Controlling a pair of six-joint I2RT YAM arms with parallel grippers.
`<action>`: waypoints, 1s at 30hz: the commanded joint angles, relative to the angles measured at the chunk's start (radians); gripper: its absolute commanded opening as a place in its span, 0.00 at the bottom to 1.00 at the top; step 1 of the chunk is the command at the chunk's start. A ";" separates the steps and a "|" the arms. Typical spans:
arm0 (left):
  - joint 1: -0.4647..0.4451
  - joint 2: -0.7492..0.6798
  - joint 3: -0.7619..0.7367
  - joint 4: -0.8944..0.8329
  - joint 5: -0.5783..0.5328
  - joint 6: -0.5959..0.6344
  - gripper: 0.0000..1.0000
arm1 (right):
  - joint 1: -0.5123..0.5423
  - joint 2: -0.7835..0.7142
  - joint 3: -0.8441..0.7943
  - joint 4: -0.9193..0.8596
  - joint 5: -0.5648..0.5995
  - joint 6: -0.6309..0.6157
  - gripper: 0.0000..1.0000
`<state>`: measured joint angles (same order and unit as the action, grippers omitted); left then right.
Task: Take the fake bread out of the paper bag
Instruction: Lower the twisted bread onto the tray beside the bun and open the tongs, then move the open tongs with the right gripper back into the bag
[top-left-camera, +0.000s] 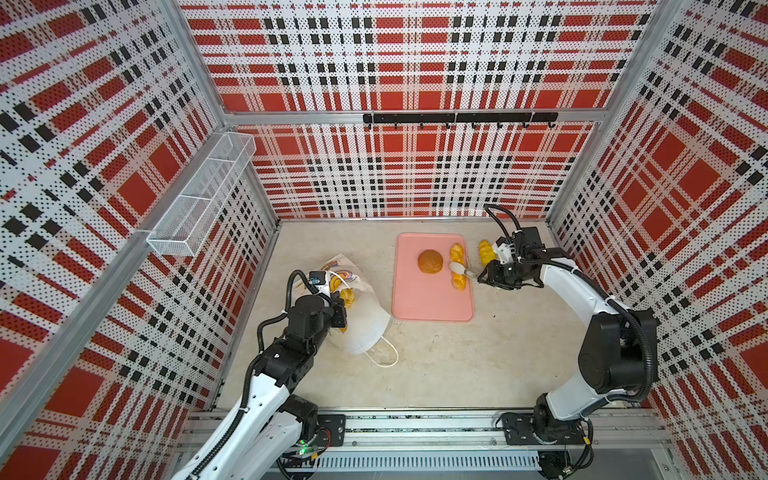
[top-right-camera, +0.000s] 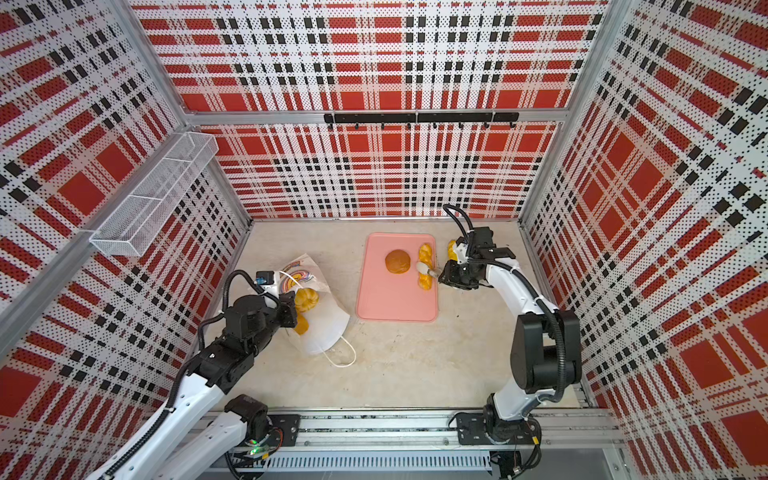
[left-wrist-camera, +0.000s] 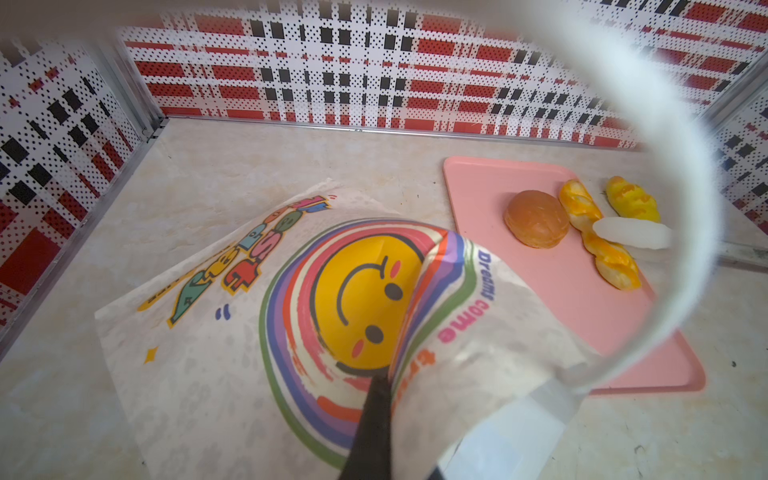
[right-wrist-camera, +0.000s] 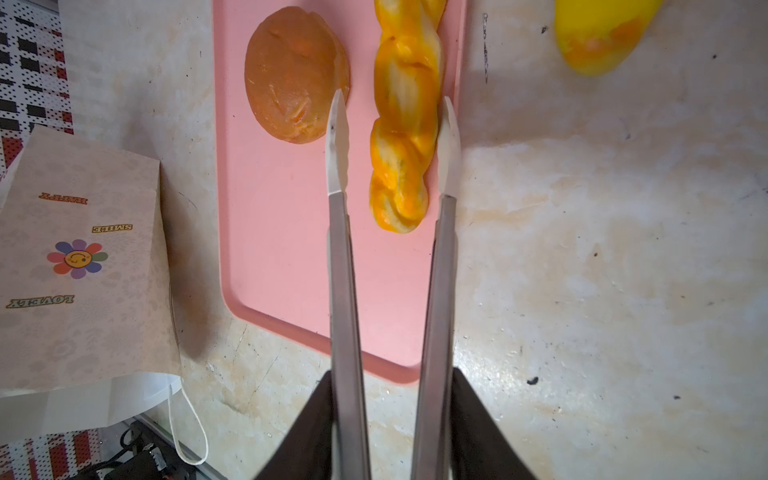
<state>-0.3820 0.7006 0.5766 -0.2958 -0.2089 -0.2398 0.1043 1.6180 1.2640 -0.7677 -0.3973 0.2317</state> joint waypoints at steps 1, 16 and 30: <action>0.006 -0.003 0.006 0.035 0.012 -0.025 0.00 | -0.003 -0.045 0.027 0.012 0.004 -0.012 0.42; 0.000 -0.006 -0.001 0.047 0.031 -0.024 0.00 | 0.001 -0.325 -0.030 -0.115 -0.139 0.004 0.37; -0.069 -0.040 -0.016 0.020 -0.014 -0.012 0.00 | 0.528 -0.676 -0.271 0.158 -0.103 0.475 0.36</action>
<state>-0.4458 0.6724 0.5755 -0.2932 -0.2104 -0.2344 0.5526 0.9752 1.0332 -0.7578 -0.5205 0.5686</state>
